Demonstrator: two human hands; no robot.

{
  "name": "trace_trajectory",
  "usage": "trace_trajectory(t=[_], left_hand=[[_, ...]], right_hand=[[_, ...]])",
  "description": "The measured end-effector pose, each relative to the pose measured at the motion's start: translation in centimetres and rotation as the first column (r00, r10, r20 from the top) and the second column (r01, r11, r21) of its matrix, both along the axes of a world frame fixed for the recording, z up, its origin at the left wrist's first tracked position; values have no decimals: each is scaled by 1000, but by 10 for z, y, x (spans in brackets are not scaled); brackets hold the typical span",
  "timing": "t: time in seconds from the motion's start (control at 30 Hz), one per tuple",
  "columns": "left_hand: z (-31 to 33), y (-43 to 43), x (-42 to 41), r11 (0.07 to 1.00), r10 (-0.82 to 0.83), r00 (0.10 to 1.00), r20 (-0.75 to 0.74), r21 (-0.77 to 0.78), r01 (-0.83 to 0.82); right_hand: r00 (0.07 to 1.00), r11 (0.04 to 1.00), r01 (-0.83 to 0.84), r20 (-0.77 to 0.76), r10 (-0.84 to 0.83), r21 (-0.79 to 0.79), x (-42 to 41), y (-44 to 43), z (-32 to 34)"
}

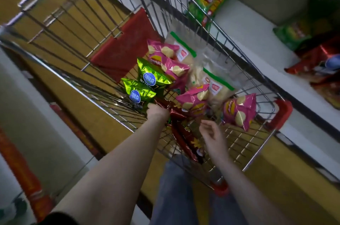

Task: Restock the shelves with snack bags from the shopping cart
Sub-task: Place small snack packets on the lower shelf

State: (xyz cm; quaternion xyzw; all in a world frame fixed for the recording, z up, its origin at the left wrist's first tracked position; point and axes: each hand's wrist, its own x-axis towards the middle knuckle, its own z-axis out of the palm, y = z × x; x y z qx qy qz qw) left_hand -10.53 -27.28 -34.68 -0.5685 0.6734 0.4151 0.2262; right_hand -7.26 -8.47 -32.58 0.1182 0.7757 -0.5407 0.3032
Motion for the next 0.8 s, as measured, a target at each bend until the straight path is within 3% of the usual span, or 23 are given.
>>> trace_trajectory(t=[0.07, 0.2, 0.3, 0.53, 0.63, 0.73, 0.8], left_hand=[[-15, 2, -5, 1000, -1, 1000, 23, 7, 1], [-38, 1, -4, 978, 196, 979, -51, 83, -191], [-40, -2, -5, 963, 257, 962, -91, 107, -247], [-16, -1, -4, 984, 151, 987, -46, 99, -146], [10, -6, -6, 1000, 17, 997, -78, -24, -18], [41, -14, -4, 996, -12, 978, -210, -86, -6], [66, -20, 2, 997, 62, 931, -360, -27, -77]], right_hand=[[999, 999, 53, 3, -53, 11, 7, 1, -5], [993, 994, 111, 25, -111, 22, 14, 3, -5], [993, 993, 113, 41, -114, 23, 16, 4, -6], [992, 992, 123, 30, -124, 40, 22, 2, -8], [991, 991, 130, 10, -131, 25, 22, 3, 2], [994, 993, 111, -12, -110, 50, 22, 5, 11], [995, 994, 98, -11, -98, 44, 24, 4, 16]])
